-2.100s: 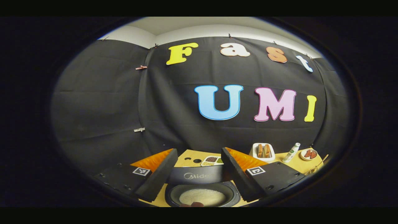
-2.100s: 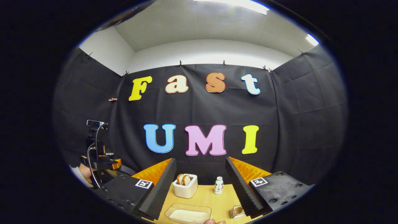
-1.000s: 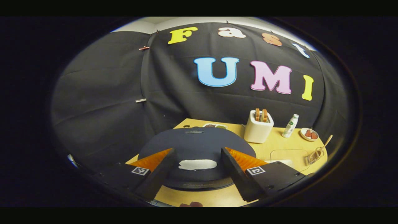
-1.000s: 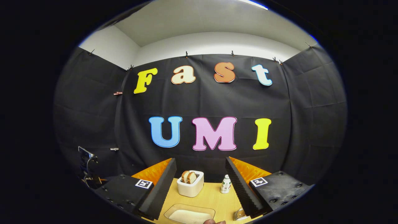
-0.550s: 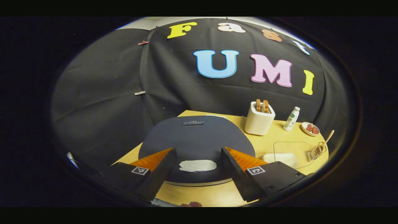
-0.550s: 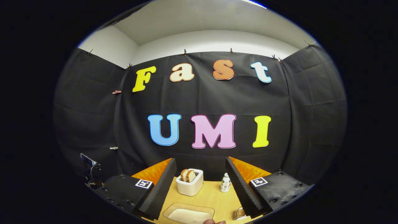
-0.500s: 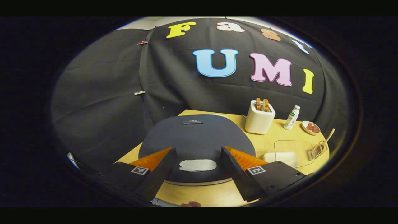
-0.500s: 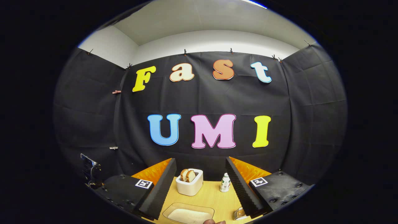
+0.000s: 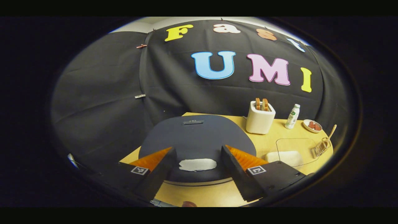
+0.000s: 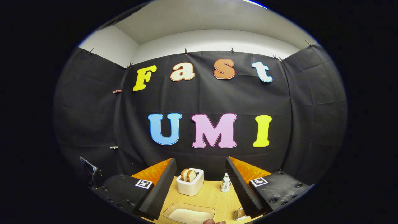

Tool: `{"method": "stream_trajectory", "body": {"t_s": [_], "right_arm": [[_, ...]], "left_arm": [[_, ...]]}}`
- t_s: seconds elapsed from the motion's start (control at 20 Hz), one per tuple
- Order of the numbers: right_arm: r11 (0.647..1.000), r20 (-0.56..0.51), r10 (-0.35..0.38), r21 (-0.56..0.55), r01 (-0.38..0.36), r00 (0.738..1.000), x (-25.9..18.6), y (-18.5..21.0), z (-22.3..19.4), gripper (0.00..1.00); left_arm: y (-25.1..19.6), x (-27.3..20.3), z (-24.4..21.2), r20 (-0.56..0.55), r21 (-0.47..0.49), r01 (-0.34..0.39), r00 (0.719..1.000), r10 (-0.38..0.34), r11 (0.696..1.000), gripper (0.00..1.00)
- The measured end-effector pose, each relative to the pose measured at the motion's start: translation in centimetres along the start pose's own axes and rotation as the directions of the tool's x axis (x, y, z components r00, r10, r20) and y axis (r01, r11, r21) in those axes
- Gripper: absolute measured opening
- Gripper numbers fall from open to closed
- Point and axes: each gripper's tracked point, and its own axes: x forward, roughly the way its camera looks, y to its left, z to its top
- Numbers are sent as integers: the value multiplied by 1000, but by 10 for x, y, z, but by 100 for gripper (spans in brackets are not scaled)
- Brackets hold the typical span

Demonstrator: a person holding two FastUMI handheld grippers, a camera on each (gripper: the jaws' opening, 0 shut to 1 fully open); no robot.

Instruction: Close the left gripper, press the button to open the rice cooker; take a wooden spoon from the chopstick holder with the right hand, scoop a spoonful of rice and pour it into the rice cooker, then put the wooden spoon back into the chopstick holder.

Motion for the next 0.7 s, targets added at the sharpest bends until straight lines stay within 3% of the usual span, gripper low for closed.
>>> {"method": "stream_trajectory", "body": {"t_s": [0.4, 0.7], "right_arm": [[1000, -5, -25, 6, 25, 1000, -4, -8, -1, 98], [998, -13, -61, 18, 61, 998, -6, -20, -1, 98]], "left_arm": [[1, -2, 8, -7, -30, 16, 1000, -17, 999, 98], [5, -8, 38, 43, -60, 31, 999, -28, 998, 93]]}}
